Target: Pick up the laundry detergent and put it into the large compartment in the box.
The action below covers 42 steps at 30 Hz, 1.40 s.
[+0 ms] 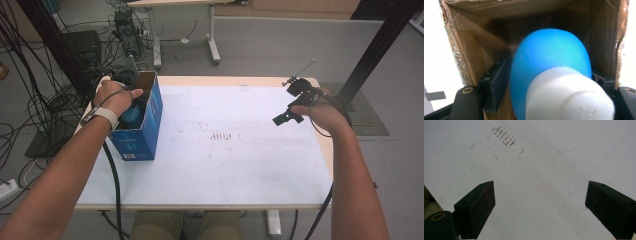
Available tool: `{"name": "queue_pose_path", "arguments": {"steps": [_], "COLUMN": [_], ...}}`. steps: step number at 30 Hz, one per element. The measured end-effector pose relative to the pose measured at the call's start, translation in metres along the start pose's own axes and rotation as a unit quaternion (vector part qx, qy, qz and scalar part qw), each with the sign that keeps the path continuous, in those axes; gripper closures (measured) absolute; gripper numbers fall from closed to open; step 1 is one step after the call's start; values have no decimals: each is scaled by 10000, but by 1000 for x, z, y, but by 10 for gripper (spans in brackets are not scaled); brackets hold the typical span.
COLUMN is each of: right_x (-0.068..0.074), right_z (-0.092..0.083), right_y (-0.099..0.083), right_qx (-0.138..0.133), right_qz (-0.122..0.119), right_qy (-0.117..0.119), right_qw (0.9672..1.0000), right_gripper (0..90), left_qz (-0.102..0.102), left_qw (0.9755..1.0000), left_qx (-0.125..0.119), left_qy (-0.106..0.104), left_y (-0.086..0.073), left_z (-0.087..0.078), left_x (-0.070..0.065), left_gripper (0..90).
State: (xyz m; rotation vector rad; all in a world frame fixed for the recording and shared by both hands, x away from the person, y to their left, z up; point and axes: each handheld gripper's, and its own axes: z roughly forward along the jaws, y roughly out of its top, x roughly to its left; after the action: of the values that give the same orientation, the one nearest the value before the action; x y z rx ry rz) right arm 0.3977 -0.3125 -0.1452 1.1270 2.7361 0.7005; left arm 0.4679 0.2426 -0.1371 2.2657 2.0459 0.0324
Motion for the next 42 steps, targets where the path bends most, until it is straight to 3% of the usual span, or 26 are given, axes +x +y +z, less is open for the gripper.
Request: {"name": "queue_pose_path", "arguments": {"steps": [10, 13, 15, 27, 33, 42], "right_x": [2, 3, 4, 5, 7, 9], "right_z": [-3, -5, -5, -8, -11, -16], "right_y": [0, 0, 0, -1, -1, -2], "right_qx": [7, -17, -19, -34, -44, -60], "right_qz": [-19, -41, -42, -51, -56, -47], "right_qy": [-12, -27, -18, -36, -54, -82], "right_qw": [10000, 10000, 10000, 10000, 10000, 9999], "right_gripper": [91, 91, 91, 91, 91, 91], "left_qz": [41, 58, 51, 199, 303, 441], "left_qw": [9999, 9999, 9999, 9998, 9994, 9979], "left_qx": [-28, -63, -92, -66, -119, -404], "left_qy": [-154, -118, -127, -61, -115, -229], "left_y": [-3, -4, -5, -5, -7, -14], "left_z": [-7, -10, -13, -29, -43, -72], "left_x": [6, 5, 5, 2, 0, 3], "left_gripper": [279, 268, 208, 141, 136, 120]}}
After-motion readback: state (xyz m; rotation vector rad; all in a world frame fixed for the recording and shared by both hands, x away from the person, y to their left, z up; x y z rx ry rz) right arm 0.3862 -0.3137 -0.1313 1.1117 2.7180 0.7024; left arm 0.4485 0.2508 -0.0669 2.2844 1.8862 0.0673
